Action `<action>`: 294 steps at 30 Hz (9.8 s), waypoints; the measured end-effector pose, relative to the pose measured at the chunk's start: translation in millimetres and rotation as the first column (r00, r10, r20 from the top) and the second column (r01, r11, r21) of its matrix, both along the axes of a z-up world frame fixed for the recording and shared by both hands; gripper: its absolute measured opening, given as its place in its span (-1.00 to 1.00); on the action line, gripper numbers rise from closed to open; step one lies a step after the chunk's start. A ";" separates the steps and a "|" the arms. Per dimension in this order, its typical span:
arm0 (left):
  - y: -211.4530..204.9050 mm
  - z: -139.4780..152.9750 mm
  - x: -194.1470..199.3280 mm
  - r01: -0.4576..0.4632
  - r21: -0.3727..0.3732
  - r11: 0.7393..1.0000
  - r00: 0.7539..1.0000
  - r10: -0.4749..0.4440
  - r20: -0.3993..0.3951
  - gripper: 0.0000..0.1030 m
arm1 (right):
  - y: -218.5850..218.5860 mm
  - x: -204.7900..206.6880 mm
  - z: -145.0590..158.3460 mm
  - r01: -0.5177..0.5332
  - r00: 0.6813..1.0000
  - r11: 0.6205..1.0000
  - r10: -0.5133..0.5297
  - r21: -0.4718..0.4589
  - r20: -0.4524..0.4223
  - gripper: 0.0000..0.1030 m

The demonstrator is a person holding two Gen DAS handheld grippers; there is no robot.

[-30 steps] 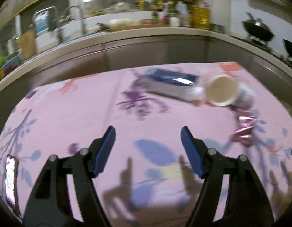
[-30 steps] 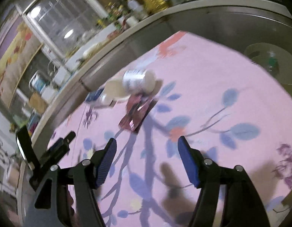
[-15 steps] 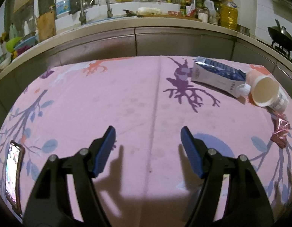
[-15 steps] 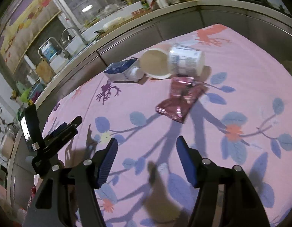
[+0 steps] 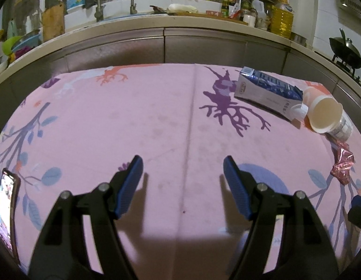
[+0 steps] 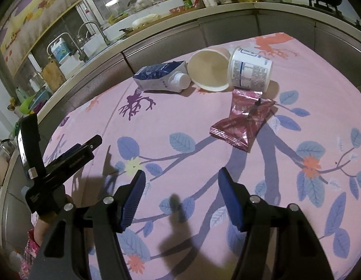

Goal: Collect trash
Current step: 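Grasp pink foil wrapper with left tool while right tool grasps white yogurt cup, then lift wrapper and yogurt cup off the table with both tools, then carry wrapper and yogurt cup over the beige bin and open both tools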

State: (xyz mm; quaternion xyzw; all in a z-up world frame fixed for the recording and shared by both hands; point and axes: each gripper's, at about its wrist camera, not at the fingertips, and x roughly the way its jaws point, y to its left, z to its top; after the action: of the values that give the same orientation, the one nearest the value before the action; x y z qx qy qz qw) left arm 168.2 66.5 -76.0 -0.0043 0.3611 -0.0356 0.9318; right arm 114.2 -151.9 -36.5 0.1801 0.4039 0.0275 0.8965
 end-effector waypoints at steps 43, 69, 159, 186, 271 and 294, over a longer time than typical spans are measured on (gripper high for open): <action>-34.3 25.2 -11.7 0.248 -0.217 0.944 0.969 -0.246 0.037 0.57 | -86.9 55.6 25.6 0.073 0.985 0.978 -0.102 0.197 0.141 0.11; -94.3 -2.3 -4.9 0.330 -0.109 0.938 0.933 -0.342 -0.112 -0.38 | -129.7 108.0 6.1 0.150 0.989 0.962 -0.143 0.229 -0.045 0.26; -109.9 6.7 -70.5 0.379 -0.060 0.924 0.914 -0.383 -0.131 -0.39 | -19.4 -12.5 -20.2 -0.196 0.979 0.968 0.203 -0.154 0.033 -0.47; -115.2 -9.9 -67.2 0.358 0.001 0.934 0.921 -0.353 -0.164 -0.38 | -31.4 -53.0 -28.8 -0.184 0.981 0.973 0.191 -0.138 0.041 -0.20; -588.2 11.1 -28.1 0.809 -0.050 0.586 0.557 -0.791 -0.254 0.65 | -407.1 -112.1 -35.6 0.550 0.834 0.835 -0.548 -0.011 0.059 0.07; -548.4 40.1 -61.7 0.763 0.169 0.624 0.642 -0.763 -0.075 0.65 | -395.8 -122.6 -23.8 0.562 0.824 0.827 -0.562 0.021 0.076 0.07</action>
State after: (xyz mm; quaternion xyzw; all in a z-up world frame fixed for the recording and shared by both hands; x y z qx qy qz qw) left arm 106.5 -482.0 -36.0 0.2355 0.3289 -0.3930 0.8258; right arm -8.4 -547.7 -60.3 0.2885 0.2974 -0.2309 0.8804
